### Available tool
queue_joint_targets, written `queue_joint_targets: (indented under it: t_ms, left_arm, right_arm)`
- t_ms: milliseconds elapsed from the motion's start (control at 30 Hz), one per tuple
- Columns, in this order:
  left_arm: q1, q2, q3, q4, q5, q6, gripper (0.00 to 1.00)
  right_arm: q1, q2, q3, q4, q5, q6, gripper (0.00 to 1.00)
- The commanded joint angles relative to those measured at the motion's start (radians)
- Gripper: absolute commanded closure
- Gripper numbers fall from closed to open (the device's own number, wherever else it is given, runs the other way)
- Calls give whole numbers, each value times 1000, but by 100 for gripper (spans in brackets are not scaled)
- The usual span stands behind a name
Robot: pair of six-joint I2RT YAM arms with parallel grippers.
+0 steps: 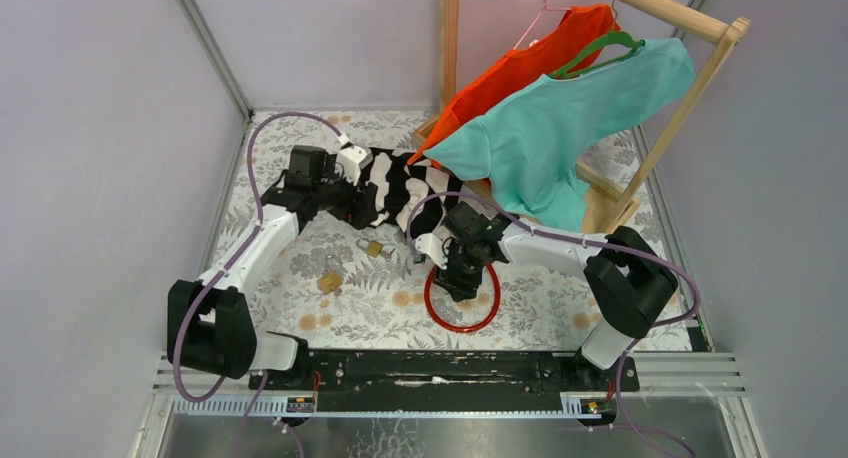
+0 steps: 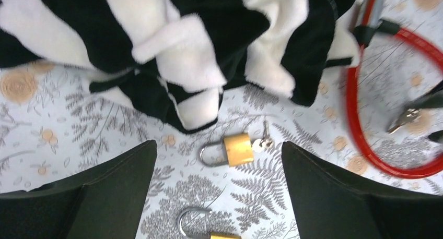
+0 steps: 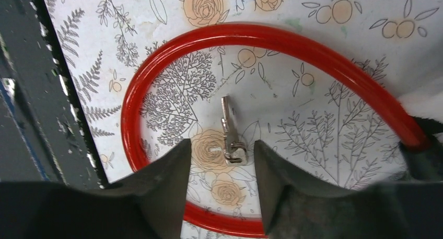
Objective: Lock with the key
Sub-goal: Place the key at the center of the board, then pick up the lock from the center of the board.
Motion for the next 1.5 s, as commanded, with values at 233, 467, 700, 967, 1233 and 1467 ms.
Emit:
queue_joint_targets:
  t_ms: [233,467,700,967,1233,1467]
  left_arm:
    - [-17,13,-105,-80,-132,87,9]
    - [-128,118,-123,-56,-220,123,16]
    - [-157,231,-75,-52,-227,112,26]
    - [-187,271,-64,-21,-261,113,34]
    - [-210,296,-65,-17,-274,112,45]
    - [-221,269,-81,-21,-258,119,63]
  right_arm:
    - [0,-240,-26,55,132,-24,26]
    - [-3,-247,-39,62,130,-33,28]
    - [-4,-255,-49,66,127,-43,28]
    - [-4,-256,-64,72,110,-52,28]
    - [-4,-244,-65,73,112,-55,28]
    - [-5,-238,-66,74,128,-59,28]
